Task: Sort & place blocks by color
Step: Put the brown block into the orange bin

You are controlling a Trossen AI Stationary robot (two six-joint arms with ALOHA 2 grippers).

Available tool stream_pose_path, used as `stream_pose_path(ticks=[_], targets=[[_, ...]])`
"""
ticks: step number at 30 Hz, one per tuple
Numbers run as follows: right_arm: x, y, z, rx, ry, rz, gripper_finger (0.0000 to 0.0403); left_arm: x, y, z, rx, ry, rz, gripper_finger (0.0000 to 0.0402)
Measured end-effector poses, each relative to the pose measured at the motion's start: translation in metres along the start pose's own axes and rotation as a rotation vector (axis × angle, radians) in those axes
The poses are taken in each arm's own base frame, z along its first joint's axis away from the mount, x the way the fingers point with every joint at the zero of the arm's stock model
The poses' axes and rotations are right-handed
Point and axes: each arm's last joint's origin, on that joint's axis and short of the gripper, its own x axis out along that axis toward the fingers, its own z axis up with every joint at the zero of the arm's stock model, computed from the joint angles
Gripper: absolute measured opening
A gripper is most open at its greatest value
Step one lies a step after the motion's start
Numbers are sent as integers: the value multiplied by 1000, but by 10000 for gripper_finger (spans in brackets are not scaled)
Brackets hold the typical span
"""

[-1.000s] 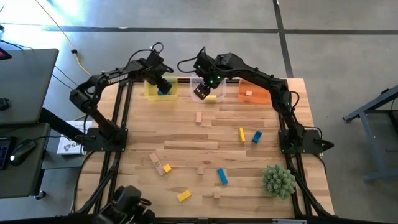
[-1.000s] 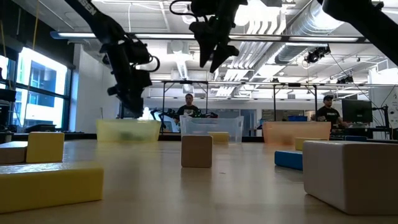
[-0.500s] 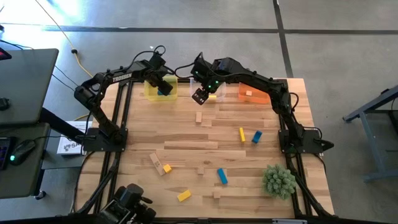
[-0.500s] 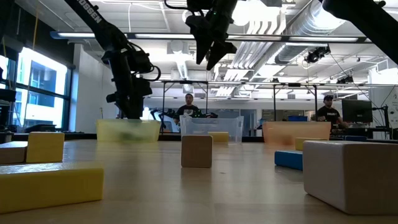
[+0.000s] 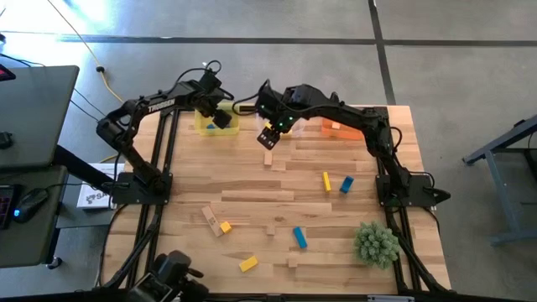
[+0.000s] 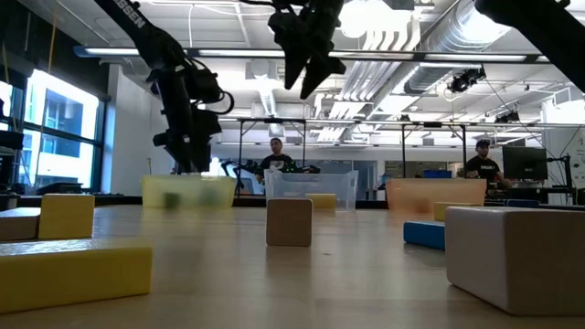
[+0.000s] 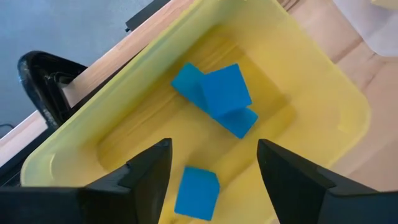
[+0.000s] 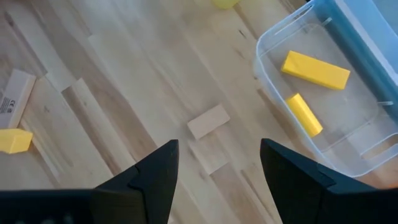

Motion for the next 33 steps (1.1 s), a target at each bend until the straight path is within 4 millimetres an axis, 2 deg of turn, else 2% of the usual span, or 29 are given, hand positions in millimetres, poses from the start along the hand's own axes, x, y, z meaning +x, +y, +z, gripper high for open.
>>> stream_pose_path(ticks=[9, 19, 25, 33], targets=[[0, 15, -6, 55, 16, 16, 215, -37, -9, -2, 26, -102, -12, 227], [-2, 39, -27, 81, 127, -6, 215, -77, -42, -18, 135, -137, -62, 227], [12, 62, -46, 53, 200, -35, 215, -99, -63, -33, 184, -153, -104, 227], [37, 100, -87, 36, 326, -93, 215, -128, -79, -59, 211, -134, -148, 227]])
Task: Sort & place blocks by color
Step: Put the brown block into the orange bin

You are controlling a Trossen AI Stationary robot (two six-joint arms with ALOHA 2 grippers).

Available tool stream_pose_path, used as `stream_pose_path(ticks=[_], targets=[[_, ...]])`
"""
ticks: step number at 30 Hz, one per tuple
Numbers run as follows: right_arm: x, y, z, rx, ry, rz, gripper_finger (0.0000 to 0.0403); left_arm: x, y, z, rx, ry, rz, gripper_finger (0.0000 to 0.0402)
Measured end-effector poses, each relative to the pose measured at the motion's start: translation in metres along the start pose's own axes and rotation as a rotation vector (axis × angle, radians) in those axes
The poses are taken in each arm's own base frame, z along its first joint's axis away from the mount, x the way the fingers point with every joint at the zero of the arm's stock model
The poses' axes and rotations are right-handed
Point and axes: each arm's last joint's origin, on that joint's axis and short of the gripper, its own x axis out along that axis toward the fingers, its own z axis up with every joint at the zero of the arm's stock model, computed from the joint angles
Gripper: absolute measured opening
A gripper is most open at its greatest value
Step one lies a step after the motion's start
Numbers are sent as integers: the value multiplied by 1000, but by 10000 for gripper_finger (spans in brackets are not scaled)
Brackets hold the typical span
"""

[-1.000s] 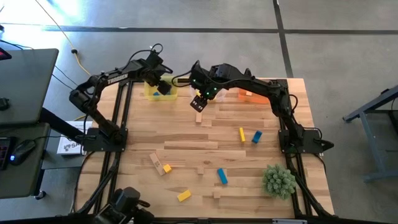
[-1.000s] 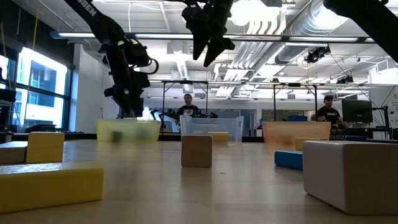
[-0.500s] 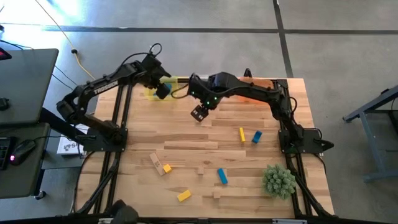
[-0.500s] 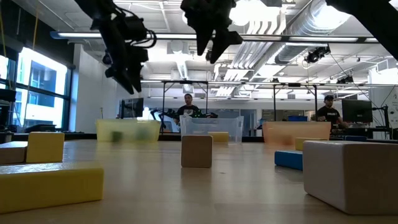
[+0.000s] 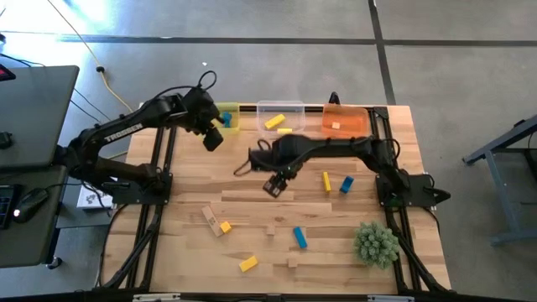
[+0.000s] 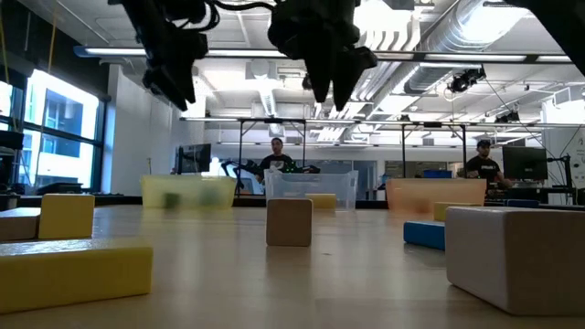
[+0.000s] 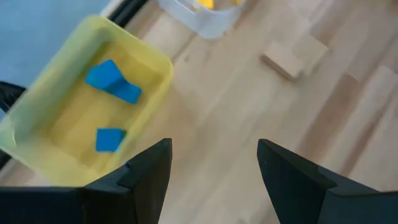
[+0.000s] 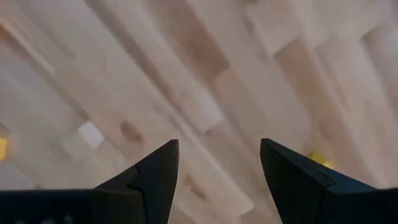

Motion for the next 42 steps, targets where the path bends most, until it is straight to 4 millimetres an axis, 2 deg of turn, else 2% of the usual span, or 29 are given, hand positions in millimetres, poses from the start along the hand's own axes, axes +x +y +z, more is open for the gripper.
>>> stream_pose_path(ticks=[5, 9, 14, 18, 26, 42], targets=[[13, 26, -23, 6, 40, -10, 215, -16, -12, -16, 26, 1, -22, 227], [19, 45, -43, 27, 59, -18, 215, -21, -20, -37, -8, -16, -52, 227], [19, 69, -67, 51, 41, -3, 215, -30, -28, -65, -58, -62, -106, 227], [19, 86, -82, 79, -10, 8, 215, -37, -32, -78, -53, -118, -153, 227], [17, 110, -111, 186, -80, 23, 215, -50, -40, -82, -18, -209, -224, 227], [13, 147, -164, 401, -94, 134, 215, -57, -60, -79, 85, -295, -338, 227]])
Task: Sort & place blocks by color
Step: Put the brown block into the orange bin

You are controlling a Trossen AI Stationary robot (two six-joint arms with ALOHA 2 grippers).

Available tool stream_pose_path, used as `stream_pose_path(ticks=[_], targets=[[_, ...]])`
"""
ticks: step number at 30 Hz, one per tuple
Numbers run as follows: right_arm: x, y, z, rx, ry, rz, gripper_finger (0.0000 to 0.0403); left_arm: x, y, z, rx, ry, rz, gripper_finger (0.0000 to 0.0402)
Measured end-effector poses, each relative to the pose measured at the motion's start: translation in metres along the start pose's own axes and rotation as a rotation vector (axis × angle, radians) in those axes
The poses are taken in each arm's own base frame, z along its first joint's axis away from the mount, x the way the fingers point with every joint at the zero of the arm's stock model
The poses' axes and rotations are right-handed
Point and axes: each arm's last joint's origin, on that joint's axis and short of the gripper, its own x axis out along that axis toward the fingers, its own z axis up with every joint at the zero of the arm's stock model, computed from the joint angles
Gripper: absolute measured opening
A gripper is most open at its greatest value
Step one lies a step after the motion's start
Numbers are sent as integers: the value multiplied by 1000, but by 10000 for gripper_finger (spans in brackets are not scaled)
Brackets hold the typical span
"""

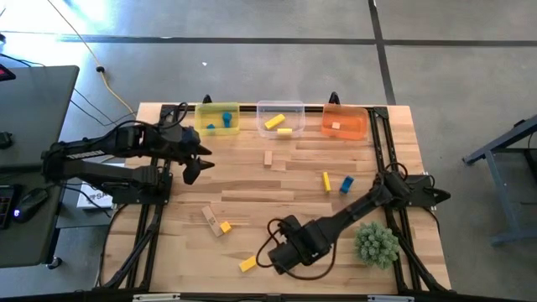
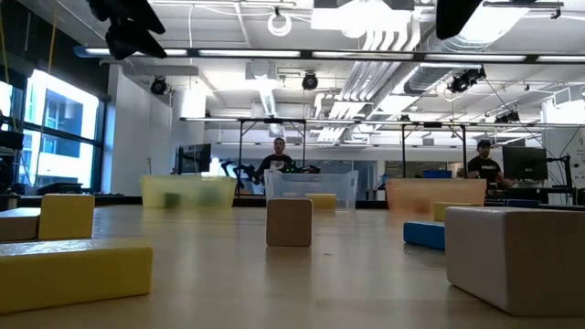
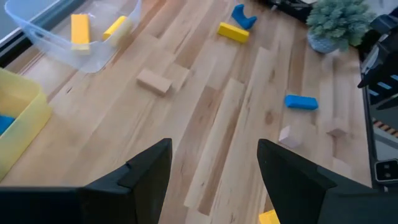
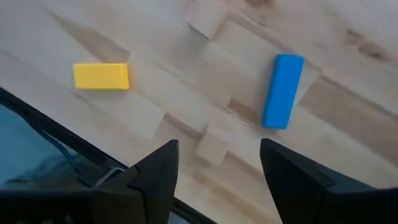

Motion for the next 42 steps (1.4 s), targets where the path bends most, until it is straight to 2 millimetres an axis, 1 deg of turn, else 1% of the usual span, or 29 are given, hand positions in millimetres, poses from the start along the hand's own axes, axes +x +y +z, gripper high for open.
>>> stream_pose_path(ticks=[5, 11, 17, 24, 32, 37, 42], targets=[[-2, 3, -15, 71, 2, 35, 215, 0, -2, -1, 11, 5, -13, 227], [-1, 3, -23, 162, 26, 36, 216, 0, -5, -2, 23, 9, -24, 227], [9, 8, -28, 239, 37, 40, 232, 0, -5, -2, 55, 11, -29, 227], [33, 15, -34, 261, 74, 17, 239, 0, -5, -2, 61, 11, -28, 227], [55, 17, -32, 324, 62, -34, 239, 0, -5, -2, 61, 11, -28, 227], [78, 17, -36, 381, 84, -94, 239, 0, -5, -2, 91, 11, -28, 227], [95, 18, -38, 417, 87, -125, 239, 0, -5, -2, 102, 12, -28, 227]])
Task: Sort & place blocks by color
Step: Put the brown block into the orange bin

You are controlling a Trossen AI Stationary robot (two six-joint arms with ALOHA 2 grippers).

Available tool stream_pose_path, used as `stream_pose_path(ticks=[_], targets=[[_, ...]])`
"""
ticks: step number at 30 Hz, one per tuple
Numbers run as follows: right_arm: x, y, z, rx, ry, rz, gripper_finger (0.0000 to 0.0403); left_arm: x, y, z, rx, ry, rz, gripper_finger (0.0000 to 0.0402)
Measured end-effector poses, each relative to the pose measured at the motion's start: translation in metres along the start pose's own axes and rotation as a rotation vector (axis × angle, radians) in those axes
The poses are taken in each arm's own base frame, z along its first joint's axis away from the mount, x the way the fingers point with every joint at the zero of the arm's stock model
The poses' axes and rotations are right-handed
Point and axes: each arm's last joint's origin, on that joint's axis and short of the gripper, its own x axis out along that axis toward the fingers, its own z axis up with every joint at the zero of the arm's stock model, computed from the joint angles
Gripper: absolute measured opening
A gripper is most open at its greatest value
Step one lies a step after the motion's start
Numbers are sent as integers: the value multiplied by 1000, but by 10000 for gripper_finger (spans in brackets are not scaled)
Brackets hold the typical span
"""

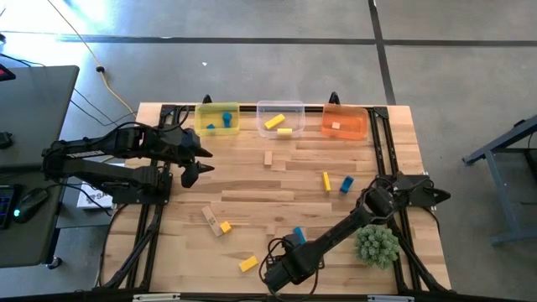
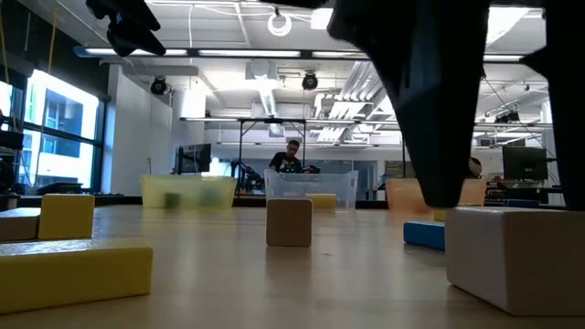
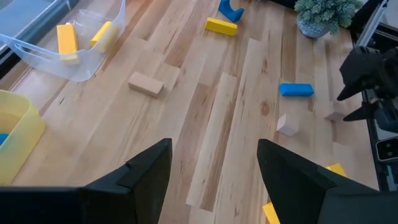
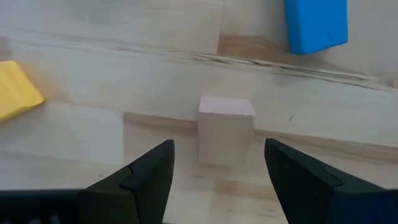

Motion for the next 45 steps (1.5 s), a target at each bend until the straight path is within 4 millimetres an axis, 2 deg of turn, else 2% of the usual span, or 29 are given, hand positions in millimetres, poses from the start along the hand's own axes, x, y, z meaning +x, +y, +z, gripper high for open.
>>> stream_pose_path(ticks=[7, 10, 18, 25, 29, 36, 40, 45], targets=[[14, 2, 3, 17, -1, -37, 237, 0, 0, 0, 61, 1, 0, 227], [14, 3, 5, 34, -10, -35, 221, 0, 0, 0, 65, 1, 1, 227], [14, 8, 19, 45, 15, -65, 97, 2, 0, 1, 137, 4, 2, 227], [13, 16, 35, 55, 15, -53, 97, 5, 0, 1, 228, 15, 6, 227], [6, 25, 46, 56, -45, 5, 97, 8, 0, 2, 260, 29, 8, 227], [-14, 39, 77, 1, -157, 52, 97, 17, 0, 3, 264, 61, 12, 227], [-29, 41, 104, -78, -217, -9, 97, 21, 1, 4, 264, 70, 57, 227], [-47, 39, 143, -239, -255, -134, 97, 22, 3, 11, 250, -5, 164, 227]])
